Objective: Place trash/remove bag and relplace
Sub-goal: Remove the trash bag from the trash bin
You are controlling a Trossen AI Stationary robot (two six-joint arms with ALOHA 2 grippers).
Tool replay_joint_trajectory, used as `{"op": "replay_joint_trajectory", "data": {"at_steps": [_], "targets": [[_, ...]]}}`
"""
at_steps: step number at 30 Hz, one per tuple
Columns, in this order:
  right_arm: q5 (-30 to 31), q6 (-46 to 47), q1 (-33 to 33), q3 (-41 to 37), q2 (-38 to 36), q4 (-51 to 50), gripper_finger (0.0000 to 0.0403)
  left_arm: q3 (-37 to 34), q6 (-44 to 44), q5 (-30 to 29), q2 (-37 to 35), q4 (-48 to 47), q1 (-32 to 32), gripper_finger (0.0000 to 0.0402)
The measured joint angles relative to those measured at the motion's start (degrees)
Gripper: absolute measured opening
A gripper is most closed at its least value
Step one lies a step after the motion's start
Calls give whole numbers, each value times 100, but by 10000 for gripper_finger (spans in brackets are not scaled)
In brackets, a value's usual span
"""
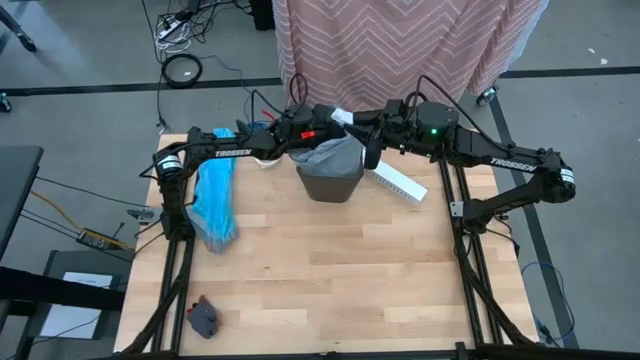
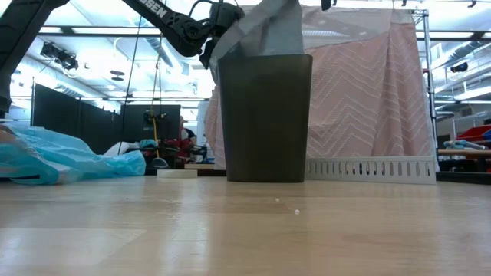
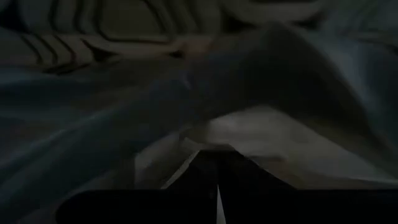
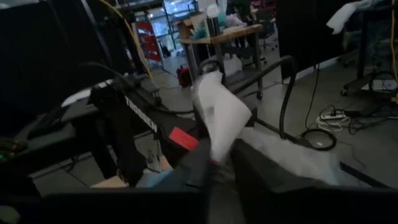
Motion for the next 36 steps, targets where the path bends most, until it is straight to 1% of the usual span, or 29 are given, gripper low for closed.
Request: {"op": "replay_joint_trajectory", "data": {"at_steps": [1, 2, 3, 6, 11, 17, 23, 27, 30, 32, 34, 36], "targets": [[0, 35, 0, 0, -6, 44, 35, 0, 2, 0, 0, 1, 0, 8], [-13, 53, 0, 0, -17, 97, 18, 0, 25, 0, 0, -4, 0, 8], [-15, 61, 0, 0, -23, 186, 11, 0, 83, 0, 0, -15, -1, 8], [-54, 60, -2, -2, -36, 726, 9, 0, 167, 1, 0, -117, -2, 8], [-392, 67, -2, -2, -41, 1631, 1, 0, 225, 0, 2, -170, -2, 8], [-630, 101, -2, -2, -76, 1936, 0, 2, 407, -19, 2, -228, -2, 8], [-933, -6, 3, 6, -106, 2748, 0, 2, 433, -48, 4, -452, -9, 8], [-810, 10, 4, 4, -182, 2500, 0, 2, 433, -48, 4, -364, -9, 8], [-774, 216, 39, 4, -330, 1824, 6, 2, 433, -48, 4, -344, -9, 8], [-768, 282, 136, 4, -445, 1106, 23, 2, 433, -46, 4, -339, -9, 8], [-724, 289, 318, 4, -508, 484, 49, 2, 433, -46, 4, -339, -9, 8], [-643, 300, 545, 1, -536, 179, 80, 2, 431, -46, 4, -340, -9, 8]]}}
